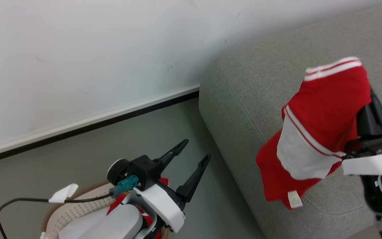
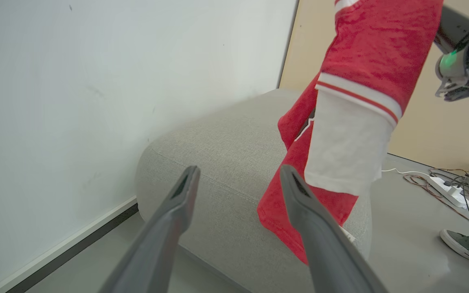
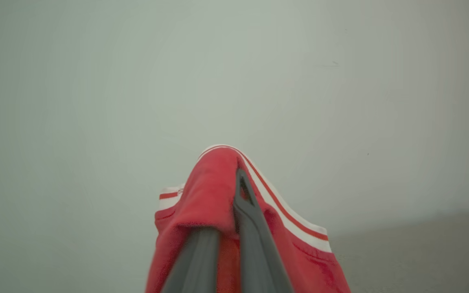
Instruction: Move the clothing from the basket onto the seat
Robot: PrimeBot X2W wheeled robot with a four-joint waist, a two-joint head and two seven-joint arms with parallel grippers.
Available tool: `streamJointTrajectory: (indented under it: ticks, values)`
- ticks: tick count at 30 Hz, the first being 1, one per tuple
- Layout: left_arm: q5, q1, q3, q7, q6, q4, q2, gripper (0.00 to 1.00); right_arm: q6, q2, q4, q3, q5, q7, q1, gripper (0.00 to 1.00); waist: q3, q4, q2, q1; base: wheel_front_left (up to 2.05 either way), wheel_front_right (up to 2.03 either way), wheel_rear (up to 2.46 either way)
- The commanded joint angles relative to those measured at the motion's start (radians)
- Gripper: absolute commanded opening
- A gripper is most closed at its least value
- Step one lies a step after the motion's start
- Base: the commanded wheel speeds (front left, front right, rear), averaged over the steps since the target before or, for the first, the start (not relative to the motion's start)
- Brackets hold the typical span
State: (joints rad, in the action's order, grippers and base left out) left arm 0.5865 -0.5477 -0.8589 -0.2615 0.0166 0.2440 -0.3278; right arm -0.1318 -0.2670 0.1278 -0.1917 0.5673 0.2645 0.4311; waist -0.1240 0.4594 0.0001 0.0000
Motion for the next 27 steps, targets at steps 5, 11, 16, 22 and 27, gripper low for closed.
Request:
streamJointTrajectory:
  ticks: [5,11,16,22,27]
  values:
    - [-0.034,-0.035,0.001,-0.003,-0.002,-0.011,-0.025,1.00,0.002,-0.052,0.016,0.051,0.047,-0.006,0.118,0.00,-0.084,-0.023,-0.0001,0.0000,0.00,0.00,0.00]
    - [-0.085,-0.100,-0.010,0.015,0.002,-0.047,-0.052,1.00,0.002,-0.127,0.052,0.166,0.136,-0.040,0.259,0.00,-0.206,-0.074,-0.0001,0.0000,0.00,0.00,0.00]
    - [-0.114,-0.137,-0.010,0.036,0.007,-0.093,-0.074,1.00,0.002,-0.192,0.095,0.228,0.178,-0.075,0.341,0.00,-0.294,-0.116,-0.0001,0.0000,0.00,0.00,0.00]
    - [-0.129,-0.189,-0.006,0.069,0.000,-0.143,-0.108,1.00,0.002,-0.292,0.190,0.313,0.207,-0.107,0.476,0.00,-0.423,-0.175,-0.0001,0.0000,0.00,0.00,0.00]
    - [-0.139,-0.216,0.002,0.080,0.003,-0.173,-0.128,1.00,0.002,-0.346,0.287,0.356,0.180,-0.092,0.568,0.00,-0.498,-0.213,-0.0001,0.0000,0.00,0.00,0.00]
